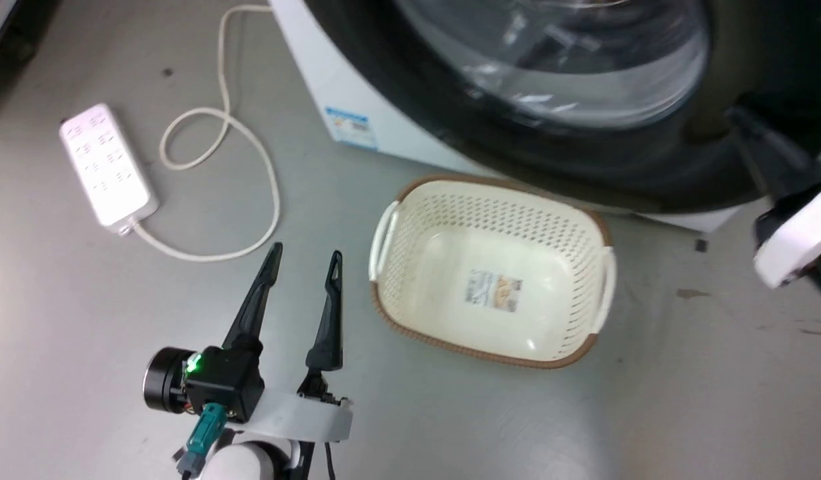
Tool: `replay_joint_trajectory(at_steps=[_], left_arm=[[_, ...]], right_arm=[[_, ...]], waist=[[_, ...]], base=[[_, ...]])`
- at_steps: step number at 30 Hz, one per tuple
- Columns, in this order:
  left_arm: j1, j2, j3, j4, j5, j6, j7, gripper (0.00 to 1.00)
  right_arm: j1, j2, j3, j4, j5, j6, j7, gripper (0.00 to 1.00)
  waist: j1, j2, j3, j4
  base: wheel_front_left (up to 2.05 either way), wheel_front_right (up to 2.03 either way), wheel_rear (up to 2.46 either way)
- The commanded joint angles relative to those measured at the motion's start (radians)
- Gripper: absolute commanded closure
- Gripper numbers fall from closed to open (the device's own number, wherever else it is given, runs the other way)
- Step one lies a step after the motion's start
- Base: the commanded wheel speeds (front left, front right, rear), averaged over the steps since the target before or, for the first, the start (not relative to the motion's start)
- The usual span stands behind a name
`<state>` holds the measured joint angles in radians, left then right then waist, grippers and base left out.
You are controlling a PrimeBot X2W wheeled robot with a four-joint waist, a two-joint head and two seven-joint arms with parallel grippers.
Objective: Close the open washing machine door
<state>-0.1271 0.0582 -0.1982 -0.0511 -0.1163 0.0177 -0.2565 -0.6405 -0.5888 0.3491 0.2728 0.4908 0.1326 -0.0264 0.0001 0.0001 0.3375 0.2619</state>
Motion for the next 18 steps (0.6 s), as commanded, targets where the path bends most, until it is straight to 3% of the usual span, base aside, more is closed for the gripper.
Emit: replay_joint_trajectory(at_steps=[1, 7, 18], left_arm=[[-0.016, -0.002, -0.002, -0.004, 0.001, 0.003, -0.005, 0.0], [-0.029, -0.006, 0.0, -0.011, 0.001, 0.003, -0.005, 0.0], [-0.053, -0.008, -0.007, -0.008, -0.005, 0.012, -0.005, 0.0]], right_arm=[[-0.03, -0.02, -0.01, 0.026, 0.008, -0.002, 0.004, 1.0], [-0.145, -0.043, -0.036, 0.136, 0.042, -0.002, 0.013, 1.0], [-0.308, 0.009, -0.104, 0.365, 0.045, -0.002, -0.015, 1.0]], waist=[[-0.0001, -0.0001, 0.021, 0.022], [-0.0001, -0.0001, 0.047, 0.033], [-0.0001, -0.0001, 0.064, 0.022]], base=[[0.0, 0.0, 0.0], [0.0, 0.0, 0.0], [0.0, 0.0, 0.0]])
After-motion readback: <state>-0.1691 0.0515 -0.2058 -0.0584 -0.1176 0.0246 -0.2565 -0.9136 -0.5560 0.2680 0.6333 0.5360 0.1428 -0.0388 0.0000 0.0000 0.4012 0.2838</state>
